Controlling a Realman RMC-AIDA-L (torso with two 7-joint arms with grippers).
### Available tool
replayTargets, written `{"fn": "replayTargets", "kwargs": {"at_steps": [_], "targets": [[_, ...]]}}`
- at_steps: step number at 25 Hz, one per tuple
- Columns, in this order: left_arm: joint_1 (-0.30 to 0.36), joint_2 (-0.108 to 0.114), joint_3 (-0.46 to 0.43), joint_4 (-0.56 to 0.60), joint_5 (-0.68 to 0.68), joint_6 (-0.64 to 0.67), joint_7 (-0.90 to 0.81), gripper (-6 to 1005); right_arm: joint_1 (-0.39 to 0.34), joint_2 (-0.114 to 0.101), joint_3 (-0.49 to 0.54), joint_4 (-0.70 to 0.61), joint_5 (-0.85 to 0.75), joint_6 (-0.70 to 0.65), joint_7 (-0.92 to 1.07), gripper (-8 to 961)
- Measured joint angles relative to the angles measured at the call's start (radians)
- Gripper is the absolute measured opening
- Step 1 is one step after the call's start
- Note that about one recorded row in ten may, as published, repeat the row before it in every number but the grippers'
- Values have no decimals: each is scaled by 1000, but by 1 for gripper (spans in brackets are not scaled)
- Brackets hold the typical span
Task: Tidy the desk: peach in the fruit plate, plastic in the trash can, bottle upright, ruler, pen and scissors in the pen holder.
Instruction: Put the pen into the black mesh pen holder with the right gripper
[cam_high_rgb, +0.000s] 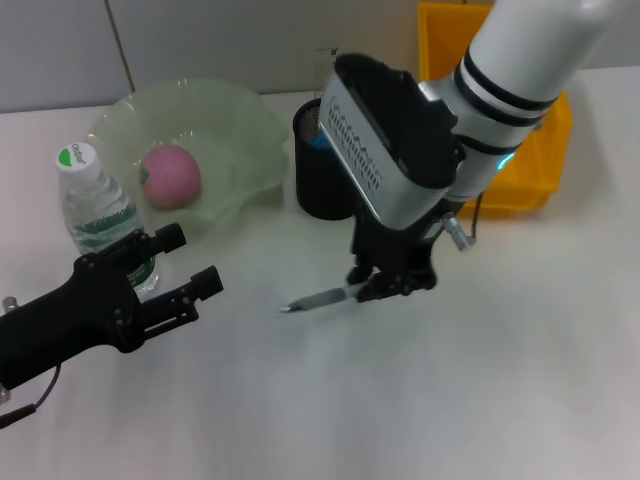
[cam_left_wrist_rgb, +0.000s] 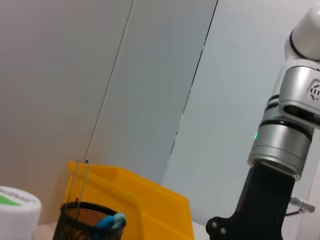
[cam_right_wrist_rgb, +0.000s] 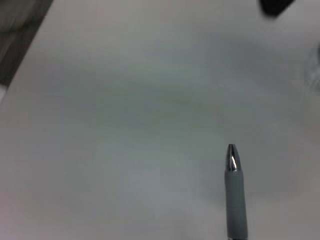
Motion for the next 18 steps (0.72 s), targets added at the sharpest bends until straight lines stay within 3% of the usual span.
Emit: {"fn": "replayTargets", "kwargs": {"at_steps": [11, 18], "targets": [[8, 3, -35, 1, -20, 46, -2, 844, -111, -3, 110, -52, 159, 42, 3, 123], [11, -3, -48, 0, -20, 62, 6, 844, -251, -4, 201, -87, 379, 74, -46, 122]]}}
